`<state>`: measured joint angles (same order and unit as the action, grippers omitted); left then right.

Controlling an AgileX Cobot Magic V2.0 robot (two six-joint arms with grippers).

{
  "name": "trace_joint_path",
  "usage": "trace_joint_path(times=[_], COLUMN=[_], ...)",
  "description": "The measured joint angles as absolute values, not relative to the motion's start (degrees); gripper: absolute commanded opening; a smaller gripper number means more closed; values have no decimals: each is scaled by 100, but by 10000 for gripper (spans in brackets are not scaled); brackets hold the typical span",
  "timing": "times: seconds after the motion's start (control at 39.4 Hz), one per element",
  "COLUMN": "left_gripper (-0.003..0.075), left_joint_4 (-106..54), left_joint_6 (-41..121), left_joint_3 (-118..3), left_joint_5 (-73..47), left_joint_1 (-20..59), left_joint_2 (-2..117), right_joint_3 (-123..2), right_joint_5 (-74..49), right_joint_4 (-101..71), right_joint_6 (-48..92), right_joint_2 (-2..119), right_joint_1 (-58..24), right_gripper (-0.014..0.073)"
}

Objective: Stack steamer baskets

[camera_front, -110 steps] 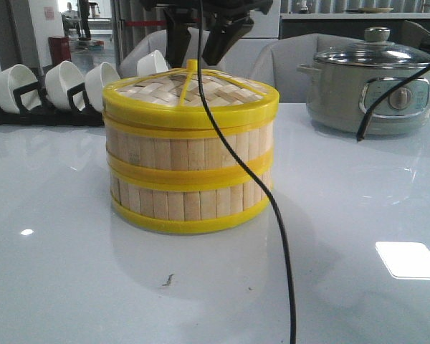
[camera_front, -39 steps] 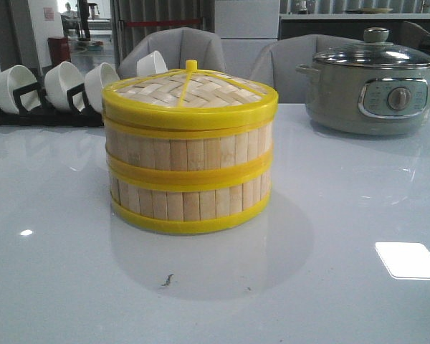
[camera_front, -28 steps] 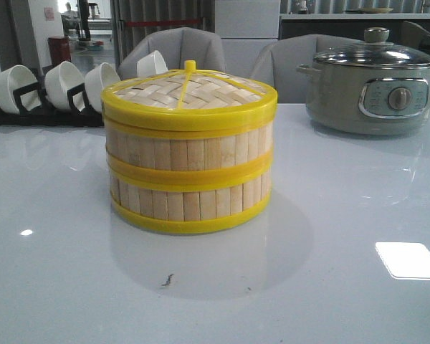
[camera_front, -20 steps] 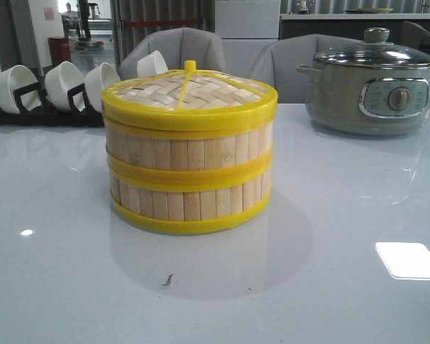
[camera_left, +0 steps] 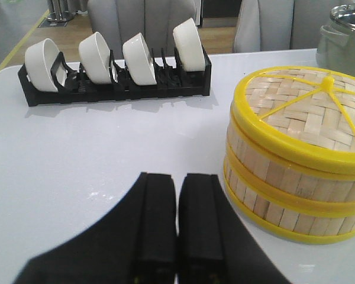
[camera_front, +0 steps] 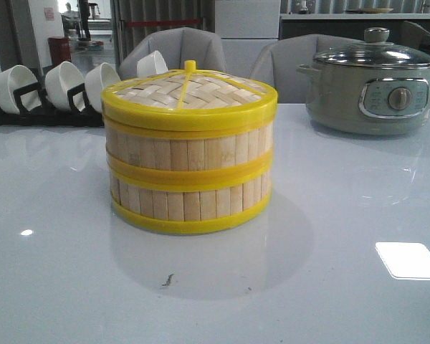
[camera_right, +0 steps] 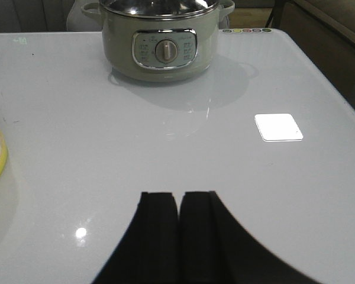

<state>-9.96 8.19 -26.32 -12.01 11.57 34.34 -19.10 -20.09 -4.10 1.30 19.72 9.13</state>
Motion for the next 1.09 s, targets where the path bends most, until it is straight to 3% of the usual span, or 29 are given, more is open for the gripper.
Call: trace_joint_path(times=[0.64,1.09], left_gripper=[102,102], left_joint_4=[-926,-1023], left_joint_6=[819,819], left_joint_3=[-2632,-1740], left_joint_5=[-1090,-1074], left_joint_1=[1157,374], left_joint_2=[3366,1759], right_joint_3=[-1910,-1910], right_joint_5=[-2009,-2009], right_joint_4=[-410,-410], right_joint_6=[130,130], right_joint_2=[1972,1972], right_joint_1=[913,913], right_gripper=[67,67])
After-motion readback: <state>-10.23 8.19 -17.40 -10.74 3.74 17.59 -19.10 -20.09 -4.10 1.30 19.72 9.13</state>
